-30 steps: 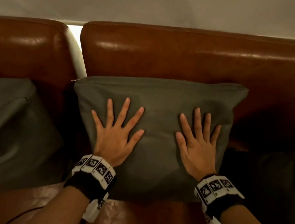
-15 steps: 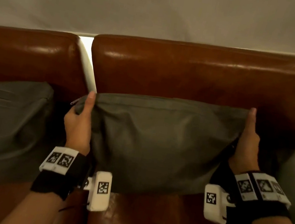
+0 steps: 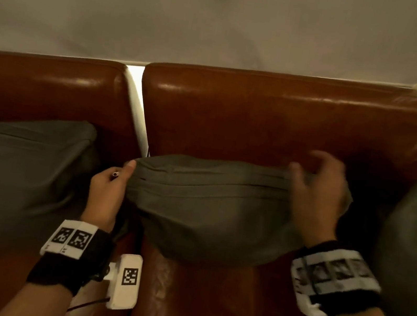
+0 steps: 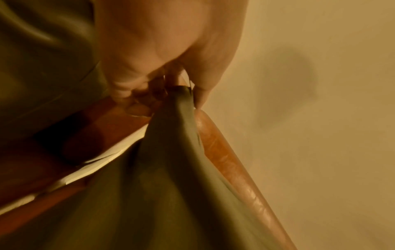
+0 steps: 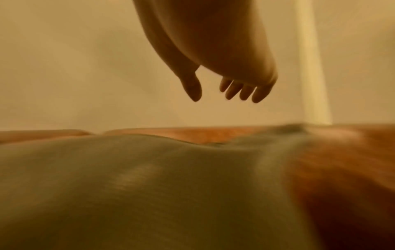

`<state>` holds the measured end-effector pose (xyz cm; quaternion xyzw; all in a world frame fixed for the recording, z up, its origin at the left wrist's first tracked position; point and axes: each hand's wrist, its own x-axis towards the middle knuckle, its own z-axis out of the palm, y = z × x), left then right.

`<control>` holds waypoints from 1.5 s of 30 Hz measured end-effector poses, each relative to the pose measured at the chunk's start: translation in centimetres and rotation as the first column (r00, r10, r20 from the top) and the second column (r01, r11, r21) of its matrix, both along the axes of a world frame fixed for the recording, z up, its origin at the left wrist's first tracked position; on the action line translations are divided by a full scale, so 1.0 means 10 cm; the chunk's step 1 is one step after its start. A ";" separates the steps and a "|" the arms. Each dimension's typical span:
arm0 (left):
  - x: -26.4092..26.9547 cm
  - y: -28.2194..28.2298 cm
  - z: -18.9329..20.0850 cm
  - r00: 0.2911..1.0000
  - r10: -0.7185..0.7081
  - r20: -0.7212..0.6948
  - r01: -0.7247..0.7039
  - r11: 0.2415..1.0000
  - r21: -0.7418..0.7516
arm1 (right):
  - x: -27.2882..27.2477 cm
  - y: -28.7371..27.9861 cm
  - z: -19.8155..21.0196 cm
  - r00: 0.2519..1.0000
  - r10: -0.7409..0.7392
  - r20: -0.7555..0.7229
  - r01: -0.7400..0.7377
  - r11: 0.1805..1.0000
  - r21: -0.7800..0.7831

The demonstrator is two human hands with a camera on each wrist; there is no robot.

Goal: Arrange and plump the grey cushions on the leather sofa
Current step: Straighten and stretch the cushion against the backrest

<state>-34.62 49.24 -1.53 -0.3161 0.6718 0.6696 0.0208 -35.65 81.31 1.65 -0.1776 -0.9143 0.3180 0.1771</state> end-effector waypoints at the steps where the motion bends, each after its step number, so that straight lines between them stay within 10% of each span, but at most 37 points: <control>1: 0.03 0.00 -0.04 1.000 -0.002 -0.002 0.002 1.000 -0.010 | 0.02 -0.44 0.05 0.983 0.174 -0.057 -0.171 0.983 0.062; 4: 0.10 0.05 -0.06 1.000 -0.006 -0.022 0.004 0.996 -0.093 | 0.14 -1.61 -0.14 0.783 0.618 0.069 -0.618 0.760 0.201; 7: 0.10 -0.04 -0.09 1.000 0.029 0.010 -0.028 0.994 -0.110 | 0.19 -2.00 -0.36 0.592 0.713 0.376 -0.791 0.603 0.102; 13: 0.07 -0.09 -0.12 0.992 0.107 0.067 -0.111 0.992 0.055 | 0.03 -0.10 -0.64 0.805 0.326 0.496 -0.525 0.782 0.337; 17: 0.06 0.14 -0.14 0.960 0.277 0.052 -0.280 0.957 0.070 | 0.07 0.68 -0.63 0.878 0.044 0.477 -0.045 0.999 -0.009; 20: 0.10 0.29 -0.08 0.916 0.399 0.040 -0.401 0.914 0.066 | 0.07 0.77 -0.64 0.874 -0.183 0.451 0.401 0.795 -0.456; 22: 0.12 0.31 -0.08 0.913 0.409 -0.006 -0.408 0.911 0.057 | 0.09 0.79 -0.52 0.909 -0.184 0.374 0.393 0.678 -0.621; 25: 0.03 0.21 -0.04 0.916 0.400 -0.037 -0.396 0.914 0.091 | 0.07 0.79 -0.35 0.967 -0.151 0.206 0.251 0.720 -0.647; 29: -0.10 0.21 -0.11 0.926 0.364 0.099 -0.373 0.923 0.096 | 0.01 0.74 -0.59 0.909 -0.145 0.391 0.349 0.777 -0.525; 34: 0.08 0.15 -0.24 0.950 0.281 0.137 -0.312 0.878 0.364 | 0.24 0.65 -0.64 0.916 -0.131 0.378 0.400 0.330 -0.855; 41: -0.10 0.13 -0.11 0.958 0.285 -0.035 -0.266 0.927 0.265 | 0.07 0.63 -0.26 0.978 -0.142 0.150 0.195 0.397 -0.897; 45: -0.37 0.22 -0.30 0.978 0.200 0.062 -0.209 0.945 0.253 | -0.13 0.61 -0.52 0.958 -0.125 0.258 0.285 0.501 -0.817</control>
